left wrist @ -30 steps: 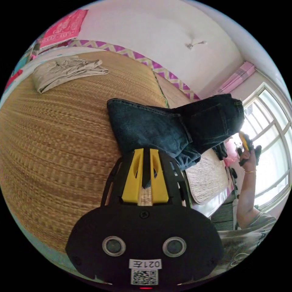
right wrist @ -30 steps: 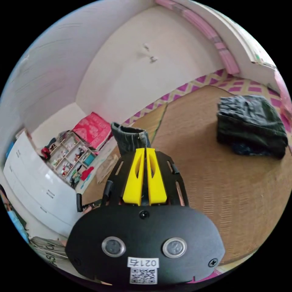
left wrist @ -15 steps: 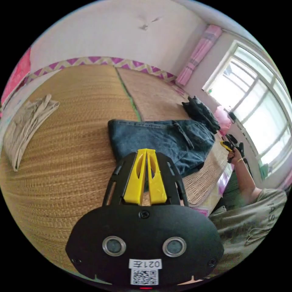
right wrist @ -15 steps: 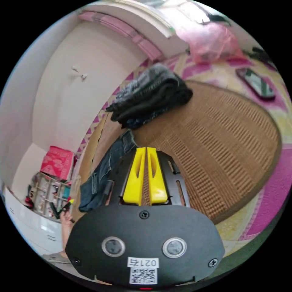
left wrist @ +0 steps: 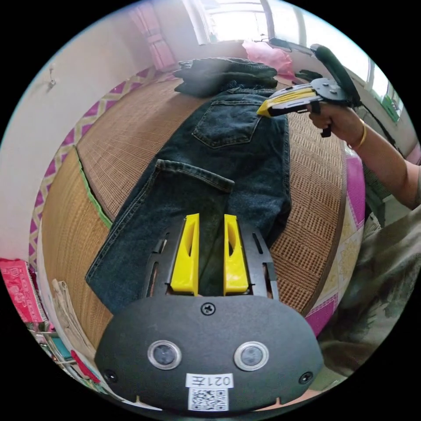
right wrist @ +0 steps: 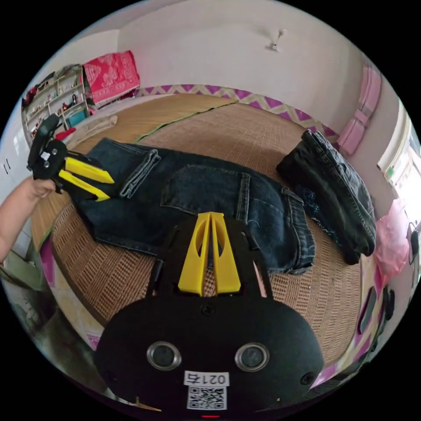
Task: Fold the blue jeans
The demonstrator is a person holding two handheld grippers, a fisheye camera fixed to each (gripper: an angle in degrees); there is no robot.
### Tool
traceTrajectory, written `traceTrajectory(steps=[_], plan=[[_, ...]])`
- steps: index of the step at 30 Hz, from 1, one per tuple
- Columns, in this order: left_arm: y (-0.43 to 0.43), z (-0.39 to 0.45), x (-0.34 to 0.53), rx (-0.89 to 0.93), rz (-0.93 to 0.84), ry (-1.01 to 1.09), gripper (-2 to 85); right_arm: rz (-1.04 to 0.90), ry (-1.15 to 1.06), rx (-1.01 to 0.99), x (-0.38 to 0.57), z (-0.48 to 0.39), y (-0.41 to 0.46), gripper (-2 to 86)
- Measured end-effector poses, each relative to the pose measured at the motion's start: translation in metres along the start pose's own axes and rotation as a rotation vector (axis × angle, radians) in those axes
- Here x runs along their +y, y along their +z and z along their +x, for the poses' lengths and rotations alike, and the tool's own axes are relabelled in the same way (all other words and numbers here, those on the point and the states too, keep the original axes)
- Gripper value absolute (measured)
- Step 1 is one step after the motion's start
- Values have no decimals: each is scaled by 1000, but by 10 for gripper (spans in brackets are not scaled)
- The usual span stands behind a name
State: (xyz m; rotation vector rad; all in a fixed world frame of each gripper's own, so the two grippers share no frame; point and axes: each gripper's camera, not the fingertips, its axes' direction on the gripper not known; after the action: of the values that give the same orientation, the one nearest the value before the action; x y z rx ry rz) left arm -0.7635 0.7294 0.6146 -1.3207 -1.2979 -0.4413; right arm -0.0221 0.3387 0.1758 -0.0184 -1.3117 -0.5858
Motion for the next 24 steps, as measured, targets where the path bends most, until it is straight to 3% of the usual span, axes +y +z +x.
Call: traceTrajectory(steps=[8, 16, 24], plan=[[-6, 18, -43, -13, -19, 61, 87, 8, 155, -198, 16, 16, 20, -6], [-5, -1, -63, 69, -48, 29, 69, 9, 140, -161, 21, -4, 22, -6], [-7, 5, -44, 10, -55, 87, 44, 8, 144, -166, 27, -14, 23, -6]])
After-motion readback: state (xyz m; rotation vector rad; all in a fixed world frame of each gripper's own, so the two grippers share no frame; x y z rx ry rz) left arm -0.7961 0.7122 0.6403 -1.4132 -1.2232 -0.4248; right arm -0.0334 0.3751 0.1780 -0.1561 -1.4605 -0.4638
